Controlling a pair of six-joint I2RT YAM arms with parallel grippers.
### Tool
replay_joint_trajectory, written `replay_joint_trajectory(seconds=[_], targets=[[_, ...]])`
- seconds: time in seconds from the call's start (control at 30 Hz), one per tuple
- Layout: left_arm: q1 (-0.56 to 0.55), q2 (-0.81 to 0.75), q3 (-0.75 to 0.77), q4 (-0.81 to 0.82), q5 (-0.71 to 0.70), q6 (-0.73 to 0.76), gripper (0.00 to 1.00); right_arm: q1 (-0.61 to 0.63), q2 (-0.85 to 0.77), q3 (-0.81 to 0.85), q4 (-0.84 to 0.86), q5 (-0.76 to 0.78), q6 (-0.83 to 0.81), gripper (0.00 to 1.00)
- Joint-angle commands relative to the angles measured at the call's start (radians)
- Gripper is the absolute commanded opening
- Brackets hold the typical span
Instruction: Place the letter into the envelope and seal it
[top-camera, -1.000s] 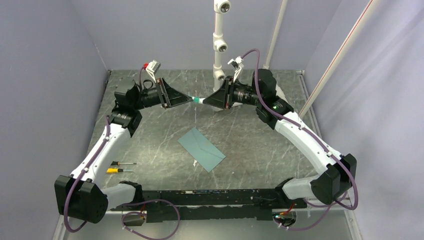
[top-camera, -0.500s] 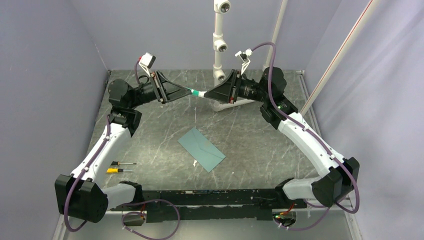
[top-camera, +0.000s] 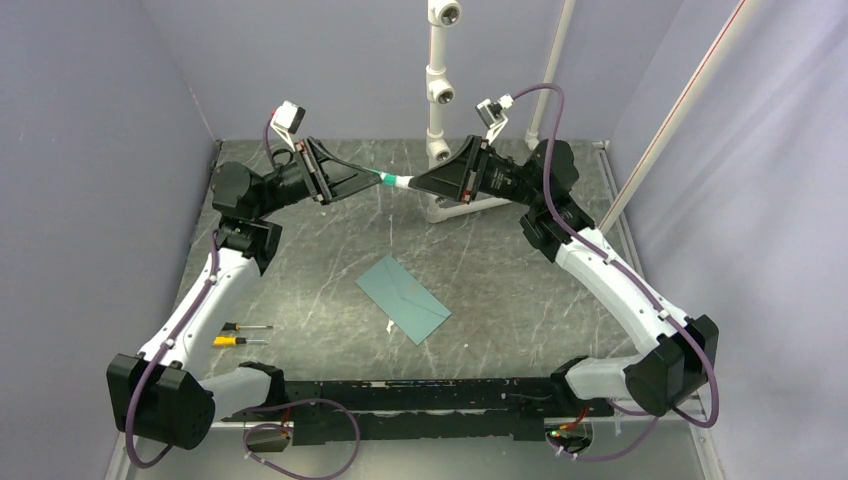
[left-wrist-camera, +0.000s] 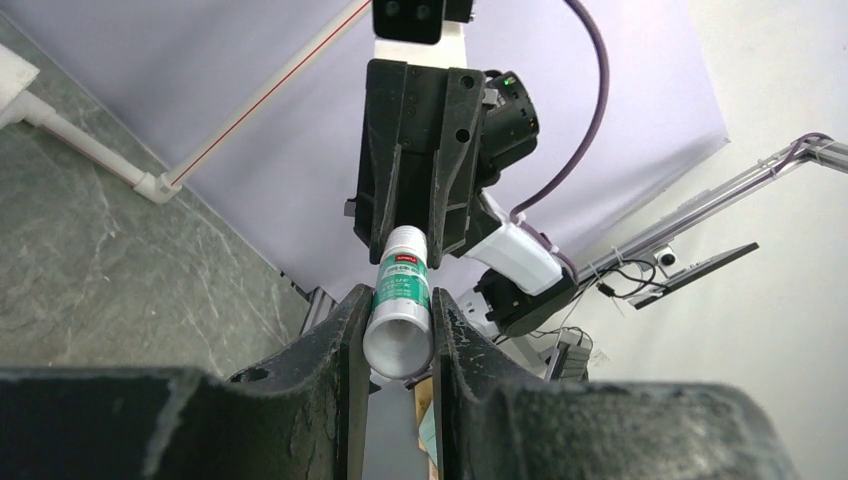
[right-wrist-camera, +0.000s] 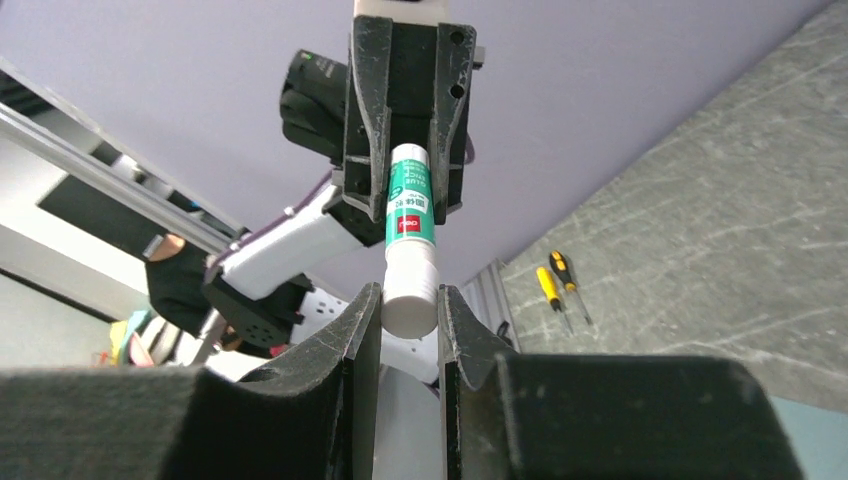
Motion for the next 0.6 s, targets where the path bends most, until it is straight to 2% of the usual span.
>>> replay_joint_trajectory(seconds=[0.0,0.27,0.47,0.57], targets=[[-0.019,-0.035,-0.002,0.1,-0.035,-0.047,0.03,0.0,-0.034,-0.043,0.263,0.042,0.163,0.0],[-0.043,-0.039,-0.026,0.078,-0.065,-0.019,0.02,0.01,-0.021,-0.02,0.265,0.047,0.177,0.0],[-0.064,-0.037,-0.023,-0.034,-0.069,0.075,0.02,0.026,-0.005,-0.019,0.265,0.057,0.183,0.0],[-0.073,-0.029,-0.031,-0.025,-0.08,0.082,0.02,0.031,0.001,-0.029,0.298,0.073,0.219,0.0]])
